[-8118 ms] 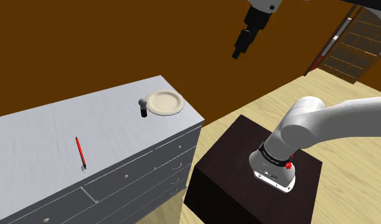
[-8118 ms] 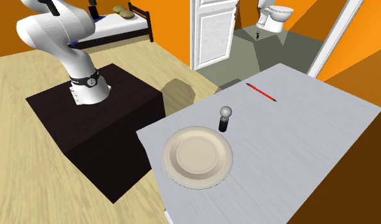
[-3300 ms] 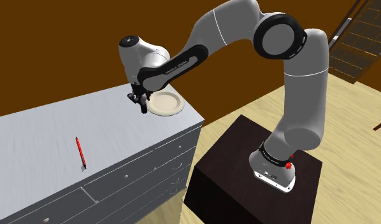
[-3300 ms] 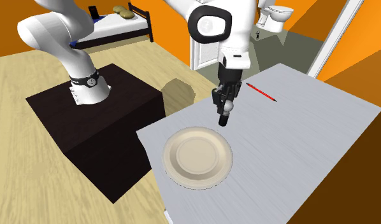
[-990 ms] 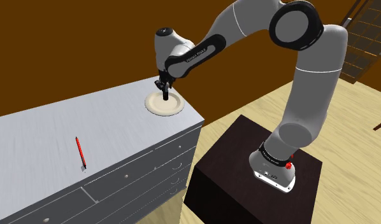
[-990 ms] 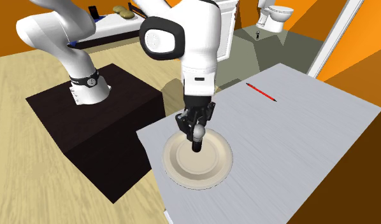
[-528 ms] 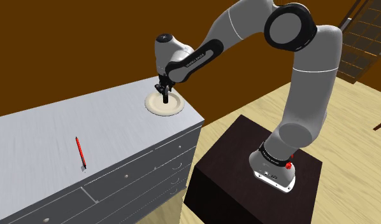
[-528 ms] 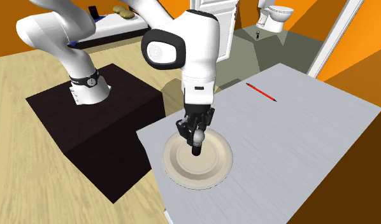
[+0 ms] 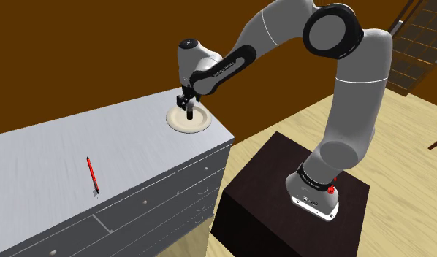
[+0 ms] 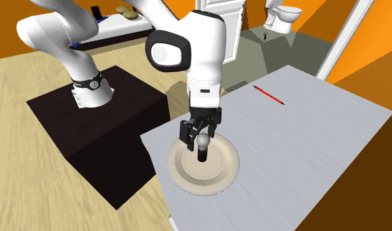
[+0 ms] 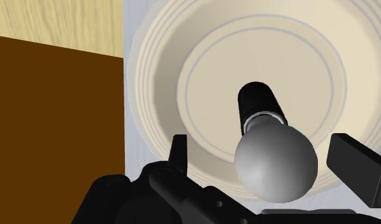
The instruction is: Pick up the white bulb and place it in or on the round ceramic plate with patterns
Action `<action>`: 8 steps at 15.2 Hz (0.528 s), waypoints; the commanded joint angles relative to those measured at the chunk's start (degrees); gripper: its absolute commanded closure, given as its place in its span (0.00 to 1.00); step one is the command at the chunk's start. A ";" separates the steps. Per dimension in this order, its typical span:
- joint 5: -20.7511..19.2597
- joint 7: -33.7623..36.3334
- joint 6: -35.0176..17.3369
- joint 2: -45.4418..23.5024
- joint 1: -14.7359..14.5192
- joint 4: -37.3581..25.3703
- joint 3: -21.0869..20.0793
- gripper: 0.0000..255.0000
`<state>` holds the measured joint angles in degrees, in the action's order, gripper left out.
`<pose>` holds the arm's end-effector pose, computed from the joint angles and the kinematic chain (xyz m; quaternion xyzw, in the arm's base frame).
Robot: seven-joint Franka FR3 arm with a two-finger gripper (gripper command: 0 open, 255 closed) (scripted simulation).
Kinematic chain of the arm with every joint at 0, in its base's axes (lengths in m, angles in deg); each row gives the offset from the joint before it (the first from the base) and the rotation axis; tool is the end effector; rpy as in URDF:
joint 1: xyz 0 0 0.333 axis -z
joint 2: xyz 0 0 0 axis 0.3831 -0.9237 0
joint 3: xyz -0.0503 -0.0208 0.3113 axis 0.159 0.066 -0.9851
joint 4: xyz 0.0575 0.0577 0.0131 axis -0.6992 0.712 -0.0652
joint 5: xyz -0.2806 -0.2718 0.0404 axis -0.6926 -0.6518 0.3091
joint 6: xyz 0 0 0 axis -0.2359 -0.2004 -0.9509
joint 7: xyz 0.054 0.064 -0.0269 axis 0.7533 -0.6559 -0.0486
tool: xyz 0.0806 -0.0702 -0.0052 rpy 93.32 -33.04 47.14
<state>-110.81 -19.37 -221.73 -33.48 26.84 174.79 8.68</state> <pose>0.6163 0.0912 0.2767 0.9928 -0.0424 0.0674 0.0893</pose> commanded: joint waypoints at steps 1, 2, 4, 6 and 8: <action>0.00 0.00 0.00 0.00 0.00 0.00 0.00 0.00; 0.00 0.00 0.00 0.00 0.00 0.00 0.00 0.00; 1.58 -0.99 2.62 2.79 0.18 0.07 -0.94 0.00; 2.96 -1.85 5.06 5.14 0.27 -0.15 -1.69 0.00; 2.96 -1.85 5.05 5.14 0.26 -0.14 -1.68 0.00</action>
<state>-108.00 -21.18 -216.93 -28.65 27.10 174.55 7.09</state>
